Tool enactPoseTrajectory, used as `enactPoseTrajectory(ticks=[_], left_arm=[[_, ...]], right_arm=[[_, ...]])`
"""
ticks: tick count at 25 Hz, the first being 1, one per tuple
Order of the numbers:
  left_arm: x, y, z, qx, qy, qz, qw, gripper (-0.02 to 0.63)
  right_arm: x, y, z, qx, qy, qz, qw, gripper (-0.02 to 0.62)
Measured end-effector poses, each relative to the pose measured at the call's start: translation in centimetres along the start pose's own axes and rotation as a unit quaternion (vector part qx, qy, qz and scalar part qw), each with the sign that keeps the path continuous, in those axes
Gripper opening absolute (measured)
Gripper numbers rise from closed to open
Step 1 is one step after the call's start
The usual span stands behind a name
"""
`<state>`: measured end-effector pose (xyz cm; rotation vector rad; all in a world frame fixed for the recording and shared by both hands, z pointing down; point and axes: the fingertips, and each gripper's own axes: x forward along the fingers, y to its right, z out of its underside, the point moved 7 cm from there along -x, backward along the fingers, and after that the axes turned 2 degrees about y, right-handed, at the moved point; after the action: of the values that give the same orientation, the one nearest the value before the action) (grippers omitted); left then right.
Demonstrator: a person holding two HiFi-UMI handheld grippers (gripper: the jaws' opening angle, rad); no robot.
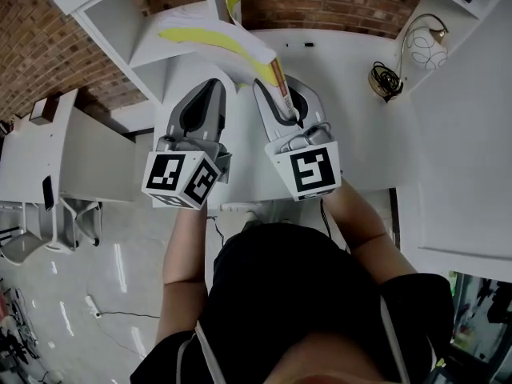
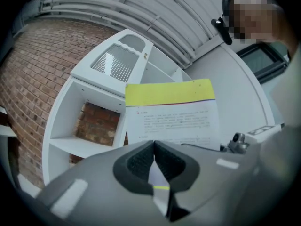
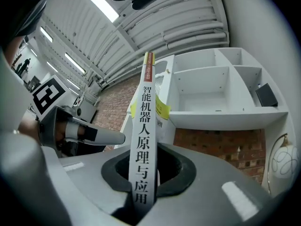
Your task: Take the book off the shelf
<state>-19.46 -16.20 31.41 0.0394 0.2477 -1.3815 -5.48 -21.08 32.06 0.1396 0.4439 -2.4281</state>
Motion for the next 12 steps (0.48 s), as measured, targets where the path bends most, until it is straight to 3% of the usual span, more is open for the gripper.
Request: enactPoseTrajectory(ticks=[7, 12], left_arm=[[-2.3, -0.4, 2.4, -0.023, -0.01, -0.021, 0.9995, 0.006], [-3.2, -0.5, 3.5, -0.017, -0.023, -0.029, 0.9992, 0.006]], right_arm=[[-0.8, -2.3, 2.3, 0.022, -0.024, -0.025, 0.999, 0.066], [-1.5, -3.3, 3.6, 0.043, -0.044, -0.042, 0.997, 0.066]])
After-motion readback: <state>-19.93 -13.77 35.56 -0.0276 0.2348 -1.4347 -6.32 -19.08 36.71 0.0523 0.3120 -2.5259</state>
